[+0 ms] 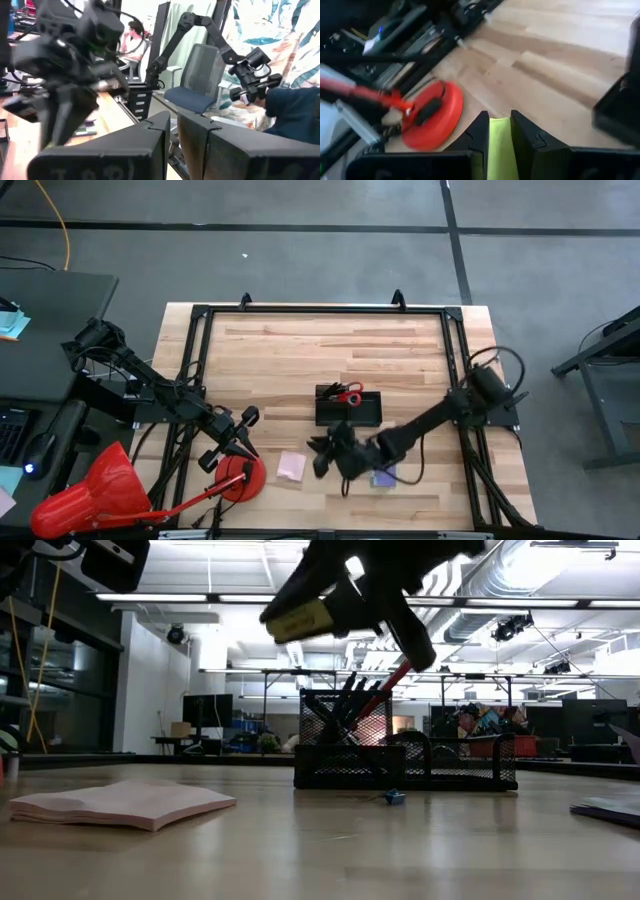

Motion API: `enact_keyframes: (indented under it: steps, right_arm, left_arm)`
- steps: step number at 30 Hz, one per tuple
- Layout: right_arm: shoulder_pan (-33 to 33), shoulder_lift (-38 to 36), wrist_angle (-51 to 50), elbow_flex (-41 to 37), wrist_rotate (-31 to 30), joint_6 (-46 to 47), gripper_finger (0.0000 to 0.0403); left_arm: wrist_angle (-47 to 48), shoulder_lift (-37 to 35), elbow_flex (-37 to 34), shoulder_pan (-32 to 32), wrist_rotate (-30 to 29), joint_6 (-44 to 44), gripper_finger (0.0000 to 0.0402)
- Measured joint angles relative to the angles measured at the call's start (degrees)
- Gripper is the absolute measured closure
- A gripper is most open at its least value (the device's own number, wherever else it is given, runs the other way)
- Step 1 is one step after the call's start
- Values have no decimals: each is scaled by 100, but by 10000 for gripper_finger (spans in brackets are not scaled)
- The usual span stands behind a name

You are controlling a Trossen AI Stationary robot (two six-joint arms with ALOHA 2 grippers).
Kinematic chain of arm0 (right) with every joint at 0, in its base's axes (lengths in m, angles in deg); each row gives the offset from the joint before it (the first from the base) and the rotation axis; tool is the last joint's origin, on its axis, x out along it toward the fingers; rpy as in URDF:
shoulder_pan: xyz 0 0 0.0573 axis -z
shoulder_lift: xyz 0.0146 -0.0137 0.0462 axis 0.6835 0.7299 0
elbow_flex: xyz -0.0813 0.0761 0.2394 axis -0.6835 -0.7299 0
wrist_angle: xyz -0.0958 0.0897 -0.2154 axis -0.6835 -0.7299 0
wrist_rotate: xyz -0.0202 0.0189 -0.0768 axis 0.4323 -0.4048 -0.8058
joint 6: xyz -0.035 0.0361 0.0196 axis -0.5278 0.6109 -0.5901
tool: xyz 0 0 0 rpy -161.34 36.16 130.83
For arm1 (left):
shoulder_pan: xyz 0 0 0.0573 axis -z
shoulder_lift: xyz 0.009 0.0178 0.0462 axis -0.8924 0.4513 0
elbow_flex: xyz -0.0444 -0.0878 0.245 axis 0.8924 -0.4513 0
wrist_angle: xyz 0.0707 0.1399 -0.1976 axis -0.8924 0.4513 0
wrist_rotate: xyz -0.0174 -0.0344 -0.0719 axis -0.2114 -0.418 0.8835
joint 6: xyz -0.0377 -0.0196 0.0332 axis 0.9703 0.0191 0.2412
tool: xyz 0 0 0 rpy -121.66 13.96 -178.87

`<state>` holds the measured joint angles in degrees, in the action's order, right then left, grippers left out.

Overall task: Pick and place office supplies into organizer
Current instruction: Put the yellow eraser into the black desk organizer

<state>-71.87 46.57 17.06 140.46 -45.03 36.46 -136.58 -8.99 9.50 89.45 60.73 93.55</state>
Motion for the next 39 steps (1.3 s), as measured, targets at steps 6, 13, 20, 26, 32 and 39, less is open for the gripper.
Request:
enact_keyframes:
  steps: [6, 13, 20, 26, 32, 39]
  right_arm:
    - [474, -330, -1931, 192, 781, 1037, 368]
    - [901, -302, -3232, 794, 1391, 1298, 368]
    - [1246, -252, -4012, 940, 2082, 1684, 368]
    - [1314, -7, -4199, 944, 2280, 1841, 368]
    - [1224, 242, -4215, 948, 1626, 2176, 368]
    - [1145, 472, -4217, 946, 1222, 2504, 368]
  left_arm:
    - [52, 1, 0, -2, -201, -18, 373]
    - [83, -1, 0, -2, -219, -15, 373]
    - [79, 1, 0, -1, -221, -22, 373]
    - [79, 0, 0, -2, -239, -22, 373]
    - [75, 1, 0, -2, -239, -21, 373]
    - [76, -1, 0, -2, -239, -20, 373]
